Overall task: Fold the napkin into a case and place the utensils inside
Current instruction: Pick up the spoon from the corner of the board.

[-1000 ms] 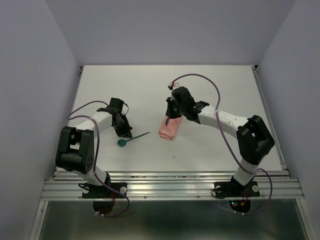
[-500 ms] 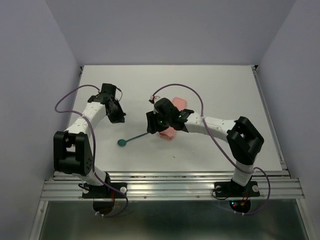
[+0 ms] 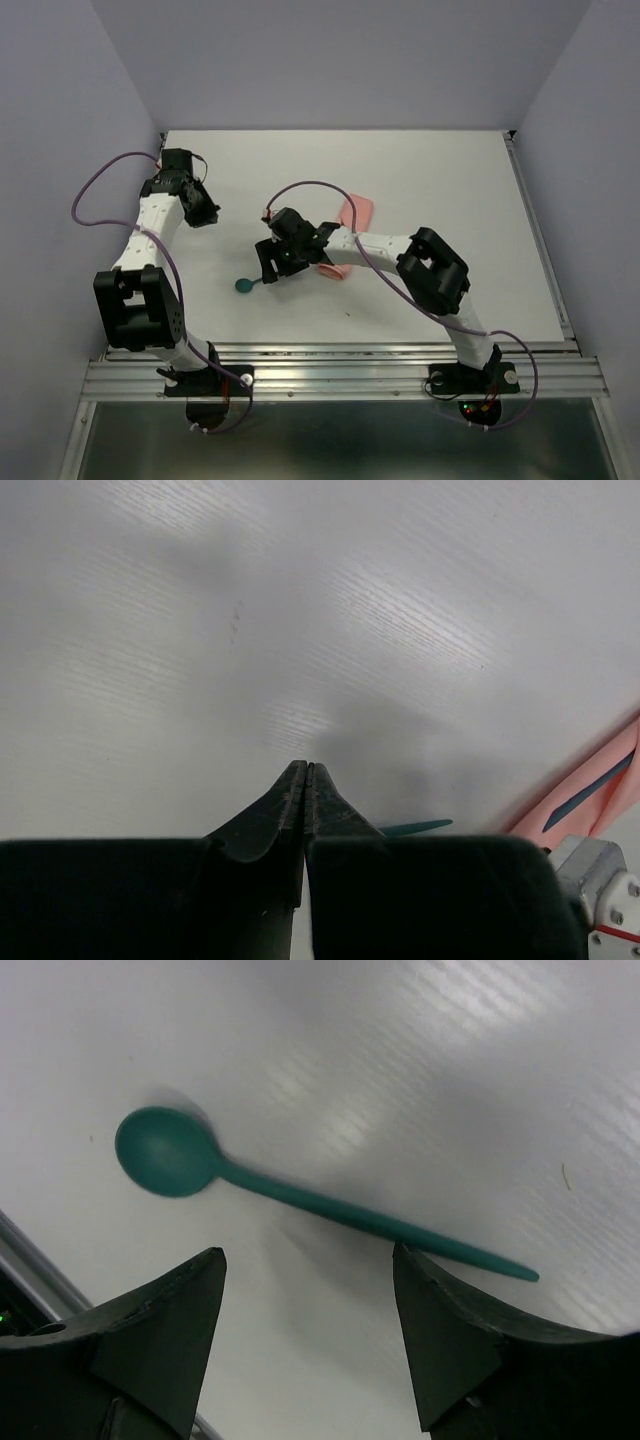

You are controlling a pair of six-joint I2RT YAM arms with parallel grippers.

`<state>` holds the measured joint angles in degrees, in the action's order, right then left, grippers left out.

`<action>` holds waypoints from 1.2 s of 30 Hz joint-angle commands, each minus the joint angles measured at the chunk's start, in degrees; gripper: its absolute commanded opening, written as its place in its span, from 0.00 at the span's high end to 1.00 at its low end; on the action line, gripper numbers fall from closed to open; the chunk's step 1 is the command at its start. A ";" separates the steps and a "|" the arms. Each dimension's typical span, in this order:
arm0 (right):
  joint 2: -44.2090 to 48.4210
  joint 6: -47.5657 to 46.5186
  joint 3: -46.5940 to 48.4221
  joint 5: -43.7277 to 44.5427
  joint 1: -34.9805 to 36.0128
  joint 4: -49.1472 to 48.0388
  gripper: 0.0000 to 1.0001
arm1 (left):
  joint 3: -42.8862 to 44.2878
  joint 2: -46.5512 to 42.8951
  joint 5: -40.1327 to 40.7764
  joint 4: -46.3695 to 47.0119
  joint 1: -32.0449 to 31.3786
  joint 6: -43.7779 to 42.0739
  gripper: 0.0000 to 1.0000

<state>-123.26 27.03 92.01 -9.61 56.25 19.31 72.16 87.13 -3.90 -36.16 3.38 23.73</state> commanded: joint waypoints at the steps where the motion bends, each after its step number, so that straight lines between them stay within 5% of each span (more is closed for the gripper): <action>1: -4.96 1.54 6.77 5.71 0.53 4.24 0.27 | 0.09 -2.76 -1.55 -0.31 0.49 -1.93 0.87; 12: -16.30 0.13 20.65 21.90 2.20 7.49 0.29 | 0.44 -4.34 -2.25 -0.40 4.97 -4.04 0.86; 21: -23.95 -4.79 32.70 30.70 4.04 12.85 0.49 | -1.85 -5.13 -4.01 0.83 6.38 -4.30 0.86; 24: -23.52 -6.10 32.62 32.37 4.66 13.03 0.70 | -2.20 -5.22 -4.10 1.01 6.47 -4.30 0.86; 25: -22.99 -6.63 31.67 32.46 4.66 12.16 0.81 | -2.29 -5.13 -4.18 1.09 6.55 -4.30 0.86; 29: -15.02 -14.17 21.51 27.82 5.27 3.32 0.96 | -2.72 -5.13 -5.41 1.53 6.47 -4.04 0.86; 36: -2.87 -28.58 0.67 22.89 5.27 -7.53 0.98 | -4.31 -5.04 -7.08 2.59 6.47 -3.95 0.86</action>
<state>-131.87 9.04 101.14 16.78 60.84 14.96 68.93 84.25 -9.28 -34.96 9.50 20.45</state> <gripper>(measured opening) 0.063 0.139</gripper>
